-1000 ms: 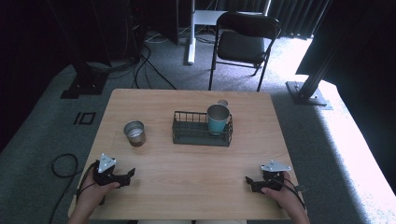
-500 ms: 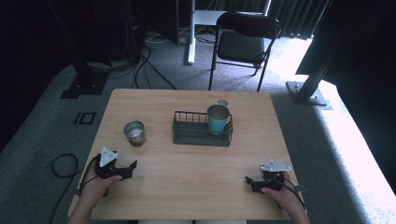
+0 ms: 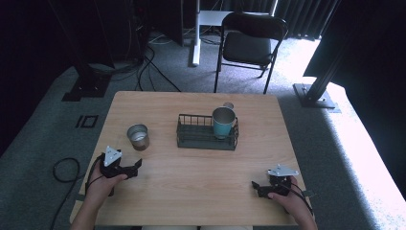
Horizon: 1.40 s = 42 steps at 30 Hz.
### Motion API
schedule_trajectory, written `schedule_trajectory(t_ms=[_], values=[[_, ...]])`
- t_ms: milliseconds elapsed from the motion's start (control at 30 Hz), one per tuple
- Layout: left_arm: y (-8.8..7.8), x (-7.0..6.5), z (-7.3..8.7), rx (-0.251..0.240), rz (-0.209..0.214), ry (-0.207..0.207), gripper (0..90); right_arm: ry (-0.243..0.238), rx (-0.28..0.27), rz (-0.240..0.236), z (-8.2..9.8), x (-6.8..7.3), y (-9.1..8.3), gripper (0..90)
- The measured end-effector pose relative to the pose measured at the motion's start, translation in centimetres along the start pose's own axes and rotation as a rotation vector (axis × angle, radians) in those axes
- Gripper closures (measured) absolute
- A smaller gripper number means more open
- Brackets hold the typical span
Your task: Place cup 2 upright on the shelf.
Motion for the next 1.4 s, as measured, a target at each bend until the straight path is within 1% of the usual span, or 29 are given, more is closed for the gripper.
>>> schedule_trajectory(t_ms=[200, 300, 500, 600, 733, 767, 867, 933, 967, 1067, 1200, 1233, 1300, 1400], values=[[0.5, 0.3, -0.8, -0.017, -0.001, -0.004, 5.4, -0.001, 0.000, 0.000, 0.0, 0.0, 0.0, 10.9], [0.8, 0.4, -1.0, -0.015, -0.003, -0.003, 5.4, 0.001, 0.001, 0.000, 0.0, 0.0, 0.0, 10.9], [1.3, 0.8, -1.9, -0.035, -0.017, -0.006, 5.4, 0.000, 0.001, 0.000, 0.0, 0.0, 0.0, 10.9], [1.7, 1.1, -2.2, -0.035, -0.026, -0.006, 5.4, 0.000, 0.001, 0.000, 0.0, 0.0, 0.0, 10.9], [1.9, 1.3, -2.7, -0.040, -0.031, -0.009, 5.4, 0.000, 0.001, 0.000, 0.0, 0.0, 0.0, 10.9], [2.2, 1.5, -2.9, -0.049, -0.034, -0.016, 5.4, 0.000, 0.000, 0.000, 0.0, 0.0, 0.0, 10.9], [2.4, 1.8, -3.1, -0.046, -0.042, -0.013, 5.4, 0.000, 0.000, 0.000, 0.0, 0.0, 0.0, 10.9], [2.6, 2.0, -3.1, -0.046, -0.043, -0.020, 5.4, 0.000, 0.000, 0.000, 0.0, 0.0, 0.0, 10.9], [2.9, 2.3, -3.2, -0.054, -0.051, -0.028, 5.4, 0.001, 0.001, 0.000, 0.0, 0.0, 0.0, 10.9], [3.2, 2.5, -3.2, -0.048, -0.060, -0.029, 5.4, 0.000, 0.001, 0.000, 0.0, 0.0, 0.0, 10.9], [3.7, 2.7, -3.3, -0.053, -0.059, -0.035, 5.4, 0.000, 0.001, 0.000, 0.0, 0.0, 0.0, 10.9], [3.9, 2.8, -3.5, -0.056, -0.052, -0.043, 5.4, 0.000, 0.000, 0.000, 0.0, 0.0, 0.0, 10.9], [4.1, 2.8, -3.6, -0.058, -0.051, -0.048, 5.4, 0.000, 0.001, 0.000, 0.0, 0.0, 0.0, 10.9], [4.3, 2.9, -3.7, -0.065, -0.054, -0.048, 5.4, 0.000, 0.000, 0.000, 0.0, 0.0, 0.0, 10.9]])
Point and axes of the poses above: each handheld gripper's, and its own axes: y roughly forward along the jaws, z roughly out of its underside, x roughly to its left, the point moved 7 cm from there along y, roughly forward along the jaws, and after that the axes turned 5 degrees about z, right-handed, at the moved point
